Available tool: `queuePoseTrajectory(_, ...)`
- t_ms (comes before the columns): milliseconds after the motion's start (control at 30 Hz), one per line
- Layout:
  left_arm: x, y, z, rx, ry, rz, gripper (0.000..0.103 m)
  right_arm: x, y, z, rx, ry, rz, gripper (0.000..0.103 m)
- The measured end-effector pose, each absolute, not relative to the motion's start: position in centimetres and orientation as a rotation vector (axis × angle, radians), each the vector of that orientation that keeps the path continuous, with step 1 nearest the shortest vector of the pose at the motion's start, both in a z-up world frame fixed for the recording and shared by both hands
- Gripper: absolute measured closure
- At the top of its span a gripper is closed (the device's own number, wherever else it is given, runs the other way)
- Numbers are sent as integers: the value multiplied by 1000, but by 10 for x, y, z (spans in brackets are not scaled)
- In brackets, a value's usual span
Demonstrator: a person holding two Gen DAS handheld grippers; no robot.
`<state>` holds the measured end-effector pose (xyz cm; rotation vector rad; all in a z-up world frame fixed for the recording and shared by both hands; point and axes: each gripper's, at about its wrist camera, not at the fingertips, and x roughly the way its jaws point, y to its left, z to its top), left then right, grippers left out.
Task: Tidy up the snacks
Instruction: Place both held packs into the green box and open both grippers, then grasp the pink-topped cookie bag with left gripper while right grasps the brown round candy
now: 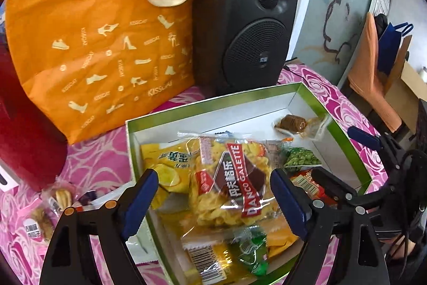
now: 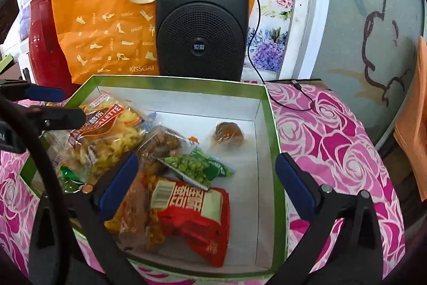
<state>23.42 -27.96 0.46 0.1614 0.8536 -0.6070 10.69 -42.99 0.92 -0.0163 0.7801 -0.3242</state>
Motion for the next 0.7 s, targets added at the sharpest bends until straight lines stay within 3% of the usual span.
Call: queuePoseTrajectory(700,169,-231,51,143,724,-606,15,86,-347,53,-26,731,-198,1)
